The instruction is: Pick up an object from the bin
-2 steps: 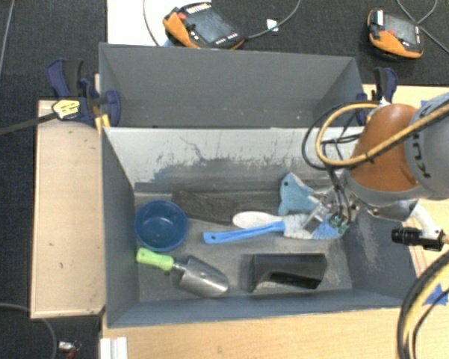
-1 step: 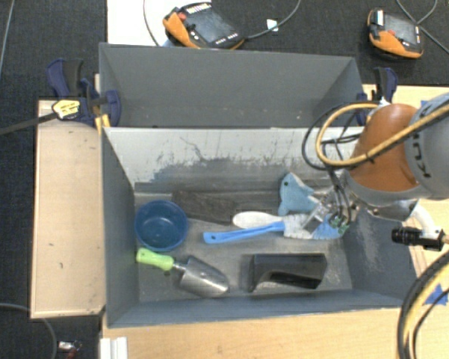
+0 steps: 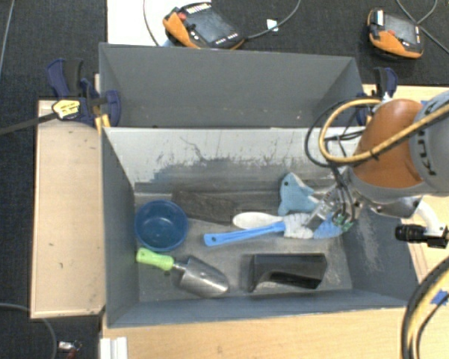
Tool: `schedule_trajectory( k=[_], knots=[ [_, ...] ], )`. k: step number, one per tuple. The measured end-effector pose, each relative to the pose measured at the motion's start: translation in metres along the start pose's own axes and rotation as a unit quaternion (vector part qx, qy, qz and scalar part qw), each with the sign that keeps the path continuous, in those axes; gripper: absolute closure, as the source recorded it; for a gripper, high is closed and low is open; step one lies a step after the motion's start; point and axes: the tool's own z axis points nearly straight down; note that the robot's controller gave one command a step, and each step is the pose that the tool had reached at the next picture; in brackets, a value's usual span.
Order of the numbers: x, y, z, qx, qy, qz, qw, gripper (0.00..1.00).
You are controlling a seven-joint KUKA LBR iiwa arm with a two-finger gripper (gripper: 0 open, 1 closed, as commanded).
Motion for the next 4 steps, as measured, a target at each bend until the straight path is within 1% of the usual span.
schedule_trajectory(
  k=[1, 2, 3, 4],
  knots=[
    [-0.01, -0.006, 0.046, -0.001, -0.0014, -0.163, 0.9866, 0.0],
    [-0.009, -0.006, 0.045, -0.001, -0.0016, -0.165, 0.9864, 1.0],
    [-0.009, -0.006, 0.045, -0.001, -0.0016, -0.165, 0.9864, 1.0],
    [0.02, 0.007, 0.039, 0.0, -0.0011, -0.208, 0.9782, 1.0]
  ],
)
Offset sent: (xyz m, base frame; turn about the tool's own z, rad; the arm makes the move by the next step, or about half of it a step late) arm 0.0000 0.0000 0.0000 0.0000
